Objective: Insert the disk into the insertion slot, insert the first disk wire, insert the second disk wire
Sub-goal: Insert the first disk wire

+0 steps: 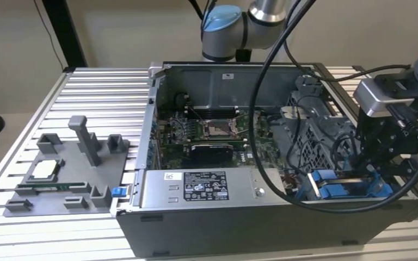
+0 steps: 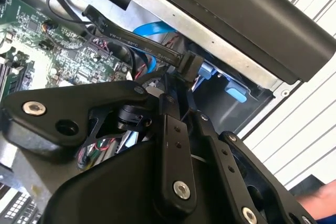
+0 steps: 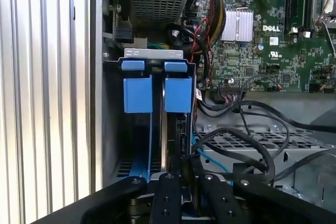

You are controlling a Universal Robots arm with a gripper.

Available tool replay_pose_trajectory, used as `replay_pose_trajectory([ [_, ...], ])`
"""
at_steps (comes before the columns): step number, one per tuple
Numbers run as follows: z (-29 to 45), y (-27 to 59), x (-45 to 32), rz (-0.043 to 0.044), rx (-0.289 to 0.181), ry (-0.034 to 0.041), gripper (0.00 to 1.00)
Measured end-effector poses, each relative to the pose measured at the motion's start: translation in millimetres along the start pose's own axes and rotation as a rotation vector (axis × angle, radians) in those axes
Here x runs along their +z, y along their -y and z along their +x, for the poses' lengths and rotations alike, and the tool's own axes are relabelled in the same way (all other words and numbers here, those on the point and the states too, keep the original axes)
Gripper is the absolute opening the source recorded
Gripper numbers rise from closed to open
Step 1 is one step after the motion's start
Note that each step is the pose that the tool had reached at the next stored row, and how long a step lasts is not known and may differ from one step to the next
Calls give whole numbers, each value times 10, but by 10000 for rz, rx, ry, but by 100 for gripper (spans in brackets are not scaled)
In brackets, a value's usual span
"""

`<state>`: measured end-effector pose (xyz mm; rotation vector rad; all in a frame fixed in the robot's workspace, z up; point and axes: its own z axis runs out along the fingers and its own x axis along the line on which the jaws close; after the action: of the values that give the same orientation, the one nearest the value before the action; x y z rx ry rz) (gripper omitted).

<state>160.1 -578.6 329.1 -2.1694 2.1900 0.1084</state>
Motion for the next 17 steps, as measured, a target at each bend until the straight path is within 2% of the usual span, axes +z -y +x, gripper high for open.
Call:
replay_pose_trajectory([
  [16,1,0,6,0,0,-3,0],
  [17,0,0,-2,0,0,6,100],
])
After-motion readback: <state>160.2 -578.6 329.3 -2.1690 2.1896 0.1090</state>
